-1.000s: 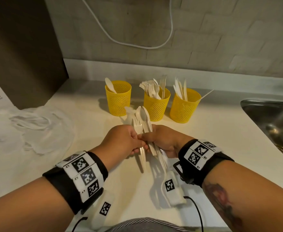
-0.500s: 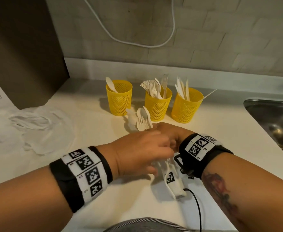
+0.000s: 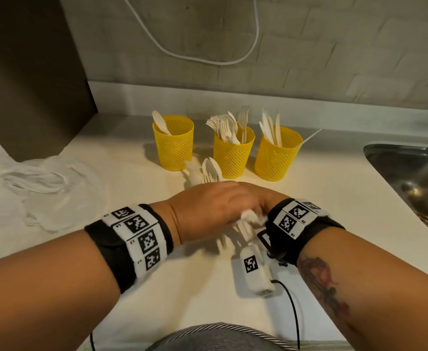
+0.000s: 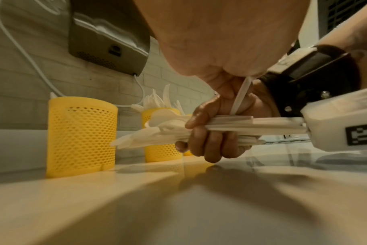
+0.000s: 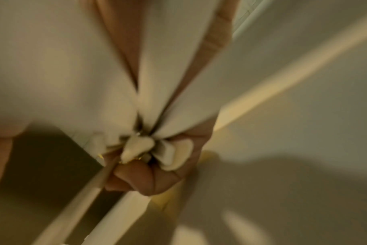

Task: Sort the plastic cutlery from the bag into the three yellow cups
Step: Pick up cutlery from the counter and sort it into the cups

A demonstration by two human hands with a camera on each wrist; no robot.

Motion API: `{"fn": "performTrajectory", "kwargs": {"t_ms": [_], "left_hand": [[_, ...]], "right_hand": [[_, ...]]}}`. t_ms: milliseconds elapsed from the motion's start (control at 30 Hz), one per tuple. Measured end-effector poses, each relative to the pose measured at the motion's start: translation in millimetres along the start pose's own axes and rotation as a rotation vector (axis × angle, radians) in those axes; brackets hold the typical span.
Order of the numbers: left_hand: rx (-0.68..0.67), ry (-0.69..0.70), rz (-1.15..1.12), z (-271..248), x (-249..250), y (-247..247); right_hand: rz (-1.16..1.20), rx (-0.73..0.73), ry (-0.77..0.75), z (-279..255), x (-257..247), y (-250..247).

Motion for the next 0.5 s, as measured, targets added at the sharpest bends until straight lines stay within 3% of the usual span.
{"fn": "performTrajectory", "kwargs": {"t_ms": [133,233,300,400,500], "left_hand": [[0.223,-0.573,-0.285,-7,-30,-16],[0.376,-0.852,-0.459,-17,-50,-25],[0.38,-1.045,-0.664,-26,-61,-23],[0.303,-1.201,-0.785,-40,-63,-17],[0.245,-1.222,-0.782,-43,-58,-12]], "right_hand": [[-0.055,0.007,0.067,-21,-14,12],[-0.08,0.044,0.104,-38,-16,16],[-0.045,0.04,0.062,-49,-26,21],[0.045,0.063,-0.037,-56,-36,21],[0.084,0.093,-0.114,-58,-46,24]]}}
Point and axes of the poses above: each hand's wrist, its own z-axis towards the middle knuckle, its own y-axis out of the palm, x = y × z, the point moved 5 cm from there along z, towards the middle knuckle, and after that the axes turned 7 degrees about z, right-handed, at the moved point
